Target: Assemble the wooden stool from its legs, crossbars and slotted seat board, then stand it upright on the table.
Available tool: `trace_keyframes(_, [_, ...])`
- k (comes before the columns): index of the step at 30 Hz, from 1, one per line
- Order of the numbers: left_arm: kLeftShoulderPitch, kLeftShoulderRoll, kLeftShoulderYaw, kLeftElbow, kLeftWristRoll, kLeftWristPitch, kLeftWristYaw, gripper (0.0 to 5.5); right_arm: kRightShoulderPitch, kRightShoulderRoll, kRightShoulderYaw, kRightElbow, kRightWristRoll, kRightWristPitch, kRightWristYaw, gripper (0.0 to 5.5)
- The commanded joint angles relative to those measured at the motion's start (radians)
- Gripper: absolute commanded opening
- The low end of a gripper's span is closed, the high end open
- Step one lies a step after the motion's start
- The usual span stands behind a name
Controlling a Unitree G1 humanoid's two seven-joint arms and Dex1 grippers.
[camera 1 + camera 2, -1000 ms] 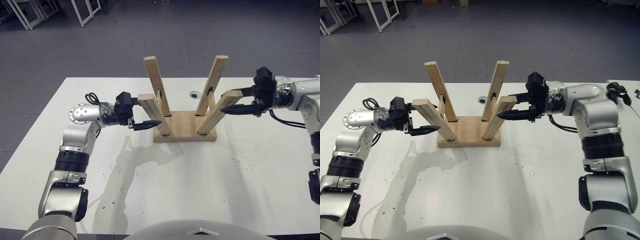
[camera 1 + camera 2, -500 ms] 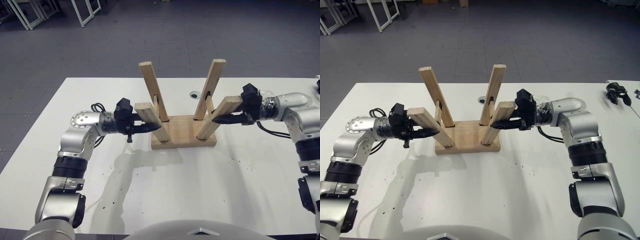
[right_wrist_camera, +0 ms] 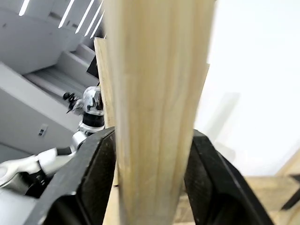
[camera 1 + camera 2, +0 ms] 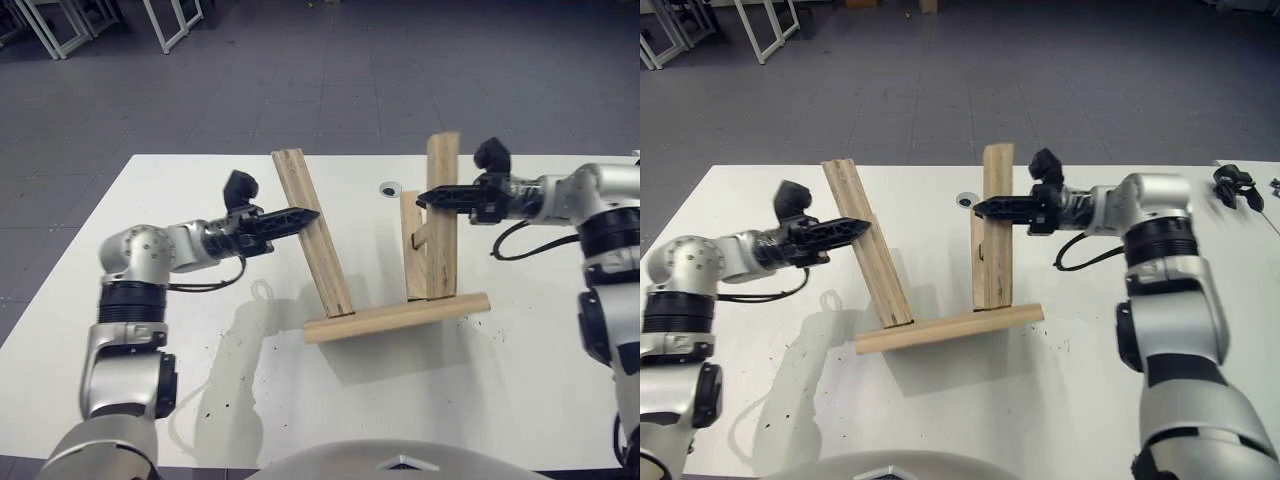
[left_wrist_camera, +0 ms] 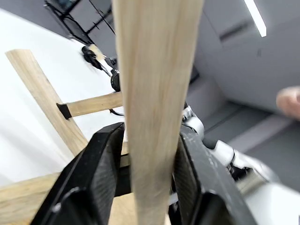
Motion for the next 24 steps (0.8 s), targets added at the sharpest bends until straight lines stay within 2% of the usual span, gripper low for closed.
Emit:
trace_keyframes(1, [-0.056,-0.05,0.087,0.191,0.029,-0.016,0.068,1.72,-0.025,0.063,-0.081,0.195,-0.051,-0.094,-0.09,2.7])
trace_keyframes(6, [-0.101,-0.051,0.167,0.29,0.038,-0.033,0.056,1.72,-0.037,0.079,-0.262,0.31,-0.013,-0.158,-0.203,2.7])
trace_keyframes(12, [-0.092,-0.079,0.357,0.331,0.002,-0.119,0.149,1.72,0.005,0.091,-0.633,0.359,0.183,-0.276,-0.477,2.7])
trace_keyframes(14, [-0.059,-0.098,0.393,0.275,0.001,-0.152,0.194,1.72,0.043,0.114,-0.701,0.334,0.218,-0.311,-0.529,2.7])
trace_keyframes(17, [0.049,-0.113,0.41,0.096,0.059,-0.279,0.269,1.72,0.101,0.108,-0.731,0.276,0.206,-0.36,-0.599,2.7])
trace_keyframes(19, [0.139,-0.13,0.418,-0.043,0.1,-0.398,0.291,1.72,0.147,0.085,-0.711,0.208,0.172,-0.381,-0.623,2.7])
trace_keyframes(20, [0.201,-0.137,0.409,-0.136,0.135,-0.464,0.3,1.72,0.197,0.068,-0.68,0.116,0.154,-0.373,-0.602,2.7])
trace_keyframes(24, [0.511,-0.077,0.23,-0.498,0.395,-0.751,0.228,1.72,0.489,-0.034,-0.465,-0.415,0.013,-0.417,-0.515,2.7])
